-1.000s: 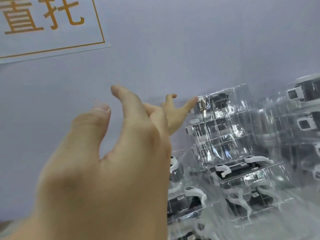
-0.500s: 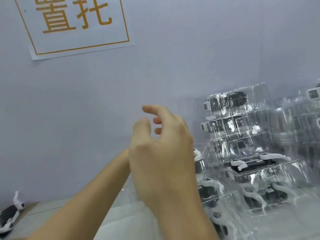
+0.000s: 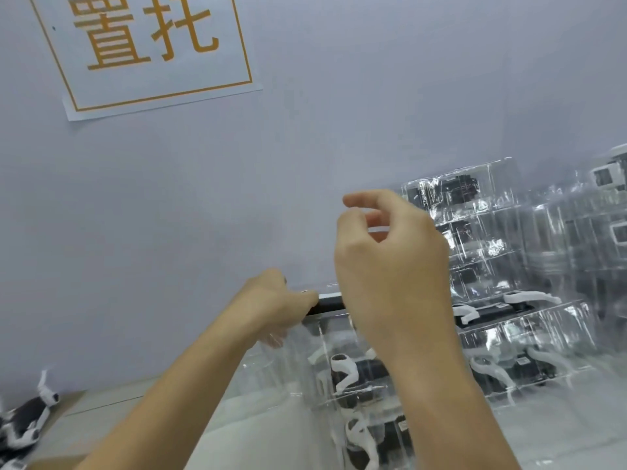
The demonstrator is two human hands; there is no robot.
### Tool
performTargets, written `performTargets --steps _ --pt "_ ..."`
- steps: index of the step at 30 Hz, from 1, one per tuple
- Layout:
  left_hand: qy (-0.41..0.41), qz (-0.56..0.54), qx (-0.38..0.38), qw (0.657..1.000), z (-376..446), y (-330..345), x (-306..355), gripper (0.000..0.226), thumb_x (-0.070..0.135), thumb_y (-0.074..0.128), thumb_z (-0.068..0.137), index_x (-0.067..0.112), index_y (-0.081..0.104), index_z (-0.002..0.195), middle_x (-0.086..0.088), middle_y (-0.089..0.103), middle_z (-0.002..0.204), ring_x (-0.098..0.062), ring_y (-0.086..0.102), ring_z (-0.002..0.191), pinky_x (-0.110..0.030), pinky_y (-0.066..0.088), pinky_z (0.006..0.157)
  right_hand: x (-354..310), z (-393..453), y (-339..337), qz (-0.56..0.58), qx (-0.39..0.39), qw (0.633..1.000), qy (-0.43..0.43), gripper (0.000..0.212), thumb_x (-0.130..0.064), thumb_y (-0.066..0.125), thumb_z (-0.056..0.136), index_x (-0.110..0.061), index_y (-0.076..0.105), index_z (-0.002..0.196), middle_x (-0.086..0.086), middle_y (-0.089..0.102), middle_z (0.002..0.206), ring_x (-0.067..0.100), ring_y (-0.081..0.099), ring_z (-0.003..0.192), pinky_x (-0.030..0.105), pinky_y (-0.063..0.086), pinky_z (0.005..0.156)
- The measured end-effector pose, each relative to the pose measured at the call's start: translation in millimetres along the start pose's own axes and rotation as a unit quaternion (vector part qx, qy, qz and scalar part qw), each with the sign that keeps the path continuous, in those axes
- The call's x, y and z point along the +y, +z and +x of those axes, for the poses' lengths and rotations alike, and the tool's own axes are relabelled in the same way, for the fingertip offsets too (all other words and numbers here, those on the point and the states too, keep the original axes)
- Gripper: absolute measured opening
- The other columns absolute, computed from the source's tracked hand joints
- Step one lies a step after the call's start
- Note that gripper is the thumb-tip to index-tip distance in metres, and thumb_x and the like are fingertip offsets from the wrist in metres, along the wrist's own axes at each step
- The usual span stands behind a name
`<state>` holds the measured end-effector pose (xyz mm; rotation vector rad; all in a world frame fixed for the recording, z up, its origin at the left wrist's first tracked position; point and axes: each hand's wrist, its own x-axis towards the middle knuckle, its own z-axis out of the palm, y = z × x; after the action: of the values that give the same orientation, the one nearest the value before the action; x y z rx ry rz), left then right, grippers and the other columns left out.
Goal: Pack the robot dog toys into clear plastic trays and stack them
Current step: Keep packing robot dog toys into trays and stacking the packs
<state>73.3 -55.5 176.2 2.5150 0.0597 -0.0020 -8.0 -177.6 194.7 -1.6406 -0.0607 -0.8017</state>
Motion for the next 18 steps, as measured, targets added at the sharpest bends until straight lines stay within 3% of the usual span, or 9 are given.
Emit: performTargets --steps 4,6,9,12,14,16,18 --pt "-0.011 0.062 -0.012 0.998 -16 10 14 0.057 0.044 0.063 0.076 0.02 0.046 0.124 -0.008 0.072 0.083 -0.022 0.074 0.065 -0.038 0.063 0.076 3 7 -13 -0.003 0.023 1.0 0.004 0.021 -0.027 0.052 0.09 -0.029 0.067 0.104 -0.003 0.065 0.098 0.019 0.061 0.096 0.043 0.052 0.087" --pt "0.004 0.111 -0.006 0.994 -20 19 18 0.066 0.06 0.054 0.082 0.022 0.041 0.134 -0.005 0.068 0.095 -0.021 0.074 0.071 -0.035 0.061 0.076 8 11 -19 -0.005 0.031 0.999 0.008 0.02 -0.027 0.051 0.089 -0.028 0.068 0.099 -0.004 0.062 0.088 0.02 0.058 0.082 0.041 0.052 0.08" --pt "0.019 0.112 0.002 0.994 -25 24 18 0.083 0.08 0.037 0.084 0.024 0.039 0.144 -0.006 0.058 0.128 -0.028 0.068 0.097 -0.039 0.058 0.085 17 16 -27 -0.029 0.03 0.999 0.007 0.02 -0.027 0.051 0.089 -0.028 0.069 0.097 -0.01 0.058 0.077 0.012 0.054 0.07 0.031 0.045 0.071" --pt "0.033 0.051 0.015 0.998 -28 25 4 0.086 0.083 0.035 0.084 0.024 0.04 0.147 -0.002 0.052 0.142 -0.026 0.058 0.117 -0.037 0.052 0.093 31 19 -31 -0.135 -0.06 0.989 0.03 0.026 -0.031 0.051 0.093 -0.031 0.067 0.113 -0.01 0.065 0.108 0.009 0.059 0.097 0.028 0.045 0.083" --pt "0.044 -0.028 0.032 0.998 -28 29 -14 0.08 0.077 0.043 0.086 0.029 0.036 0.15 0.003 0.045 0.151 -0.02 0.05 0.13 -0.031 0.042 0.092 42 19 -31 -0.251 -0.161 0.953 0.058 0.037 -0.032 0.051 0.095 -0.031 0.059 0.131 -0.006 0.058 0.132 0.015 0.053 0.119 0.034 0.044 0.099" --pt "0.045 -0.178 0.029 0.983 -30 36 -33 0.07 0.067 0.057 0.085 0.038 0.038 0.146 0.005 0.046 0.149 -0.015 0.051 0.126 -0.03 0.043 0.09 49 17 -29 -0.326 -0.22 0.917 0.073 0.044 -0.031 0.053 0.096 -0.03 0.053 0.14 -0.005 0.054 0.141 0.019 0.048 0.129 0.04 0.042 0.108" --pt "0.026 -0.324 0.011 0.946 -35 47 -47 0.077 0.07 0.067 0.074 0.04 0.043 0.141 0.006 0.05 0.144 -0.016 0.053 0.123 -0.037 0.046 0.099 52 15 -28 -0.35 -0.227 0.906 0.073 0.046 -0.03 0.056 0.095 -0.03 0.052 0.14 -0.004 0.054 0.142 0.021 0.045 0.132 0.043 0.042 0.109"
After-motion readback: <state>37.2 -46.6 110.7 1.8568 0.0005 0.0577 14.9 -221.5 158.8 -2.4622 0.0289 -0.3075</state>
